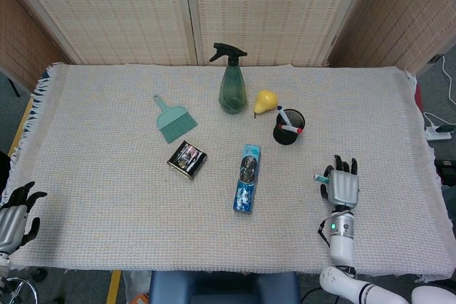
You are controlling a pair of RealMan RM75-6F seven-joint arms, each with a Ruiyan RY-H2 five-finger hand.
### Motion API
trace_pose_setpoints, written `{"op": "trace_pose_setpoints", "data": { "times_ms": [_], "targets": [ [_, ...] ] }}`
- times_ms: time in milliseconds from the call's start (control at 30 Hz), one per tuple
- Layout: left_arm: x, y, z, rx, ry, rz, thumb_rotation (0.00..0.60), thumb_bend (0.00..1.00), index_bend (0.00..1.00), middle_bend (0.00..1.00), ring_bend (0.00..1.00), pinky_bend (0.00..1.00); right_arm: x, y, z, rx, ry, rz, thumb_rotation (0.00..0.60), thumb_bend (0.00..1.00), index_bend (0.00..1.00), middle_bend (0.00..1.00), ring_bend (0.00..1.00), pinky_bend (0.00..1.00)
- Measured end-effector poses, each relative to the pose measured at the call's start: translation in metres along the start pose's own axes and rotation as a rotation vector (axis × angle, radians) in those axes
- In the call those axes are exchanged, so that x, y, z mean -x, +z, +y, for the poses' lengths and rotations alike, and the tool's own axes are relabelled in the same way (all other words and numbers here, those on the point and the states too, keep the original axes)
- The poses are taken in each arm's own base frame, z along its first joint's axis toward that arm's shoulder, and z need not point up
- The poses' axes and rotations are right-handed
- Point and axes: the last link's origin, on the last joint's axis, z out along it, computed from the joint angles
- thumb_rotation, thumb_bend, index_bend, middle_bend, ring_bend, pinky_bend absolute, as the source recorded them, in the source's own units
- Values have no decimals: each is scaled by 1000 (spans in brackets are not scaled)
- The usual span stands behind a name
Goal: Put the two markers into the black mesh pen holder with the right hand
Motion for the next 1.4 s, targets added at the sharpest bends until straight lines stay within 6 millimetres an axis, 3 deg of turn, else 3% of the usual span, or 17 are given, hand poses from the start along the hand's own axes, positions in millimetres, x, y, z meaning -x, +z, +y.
{"op": "trace_pose_setpoints", "data": {
  "times_ms": [400, 800, 1100, 1400],
  "targets": [
    [-1, 0, -2, -3, -12, 3, 600, 503, 245, 0, 26, 281, 2, 3, -8, -11, 34, 18, 600, 327, 601, 152, 231, 60],
    [-1, 0, -1, 0, -11, 3, 600, 503, 245, 0, 27, 282, -15, 2, -14, -60, 160, 63, 600, 328, 616, 167, 247, 81],
    [-1, -1, 1, 6, -7, 7, 600, 503, 246, 0, 27, 283, -75, 6, -38, -262, 572, 101, 600, 362, 627, 178, 268, 117],
    [-2, -2, 1, 5, -6, 12, 600, 503, 245, 0, 27, 285, -145, 24, -62, -492, 1058, 57, 600, 366, 666, 181, 273, 137]
  ]
}}
